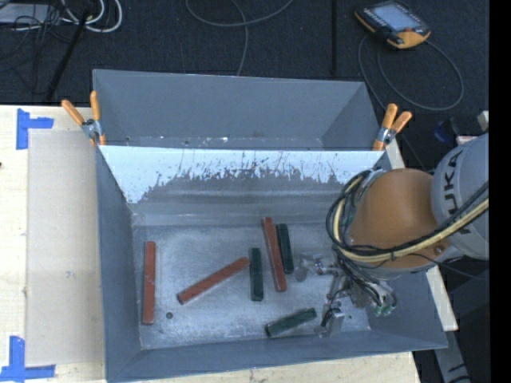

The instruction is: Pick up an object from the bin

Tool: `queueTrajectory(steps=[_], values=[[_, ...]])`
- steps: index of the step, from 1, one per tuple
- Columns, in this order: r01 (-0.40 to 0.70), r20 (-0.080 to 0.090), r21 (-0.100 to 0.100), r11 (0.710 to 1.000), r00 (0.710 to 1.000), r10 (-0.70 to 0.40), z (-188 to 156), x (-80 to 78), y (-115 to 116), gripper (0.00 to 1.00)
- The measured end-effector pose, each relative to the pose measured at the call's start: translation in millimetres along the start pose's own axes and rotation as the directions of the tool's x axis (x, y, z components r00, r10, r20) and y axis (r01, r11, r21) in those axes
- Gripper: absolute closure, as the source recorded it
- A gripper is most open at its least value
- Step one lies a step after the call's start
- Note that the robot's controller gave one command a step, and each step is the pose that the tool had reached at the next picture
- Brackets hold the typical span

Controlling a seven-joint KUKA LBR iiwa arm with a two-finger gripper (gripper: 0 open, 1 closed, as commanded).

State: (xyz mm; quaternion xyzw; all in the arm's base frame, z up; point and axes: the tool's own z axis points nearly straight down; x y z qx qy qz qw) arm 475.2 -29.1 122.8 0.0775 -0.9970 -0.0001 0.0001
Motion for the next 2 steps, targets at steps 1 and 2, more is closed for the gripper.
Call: queueTrajectory(steps=[1,2], values=[[0.089,-0.003,-0.001,0.996,0.996,-0.089,5,1.0,11,0.0],[0.189,-0.002,-0.001,0.982,0.982,-0.189,-1,2.5,27,0.0]])
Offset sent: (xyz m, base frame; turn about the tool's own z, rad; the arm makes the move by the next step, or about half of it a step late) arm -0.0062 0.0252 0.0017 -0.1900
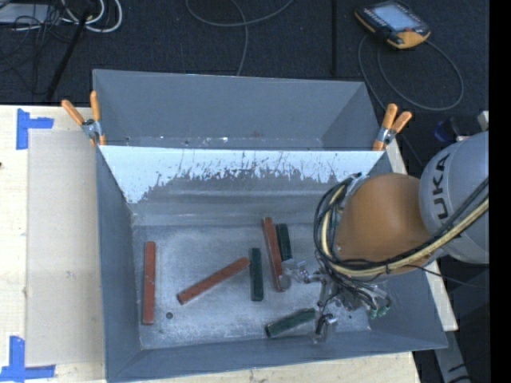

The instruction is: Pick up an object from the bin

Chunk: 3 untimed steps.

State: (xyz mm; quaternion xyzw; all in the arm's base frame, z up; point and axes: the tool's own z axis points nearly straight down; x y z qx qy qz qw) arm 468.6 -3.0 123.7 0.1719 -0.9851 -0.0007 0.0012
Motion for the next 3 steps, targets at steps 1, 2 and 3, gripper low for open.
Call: queueTrajectory(steps=[1,2,3], values=[[0.13,0.011,0.006,0.992,0.991,-0.13,41,-3.1,-5,0.0],[0.203,0.003,0.002,0.979,0.979,-0.203,54,-11.3,4,1.0],[0.204,0.003,0.002,0.979,0.979,-0.204,54,-11.3,4,1.0]])
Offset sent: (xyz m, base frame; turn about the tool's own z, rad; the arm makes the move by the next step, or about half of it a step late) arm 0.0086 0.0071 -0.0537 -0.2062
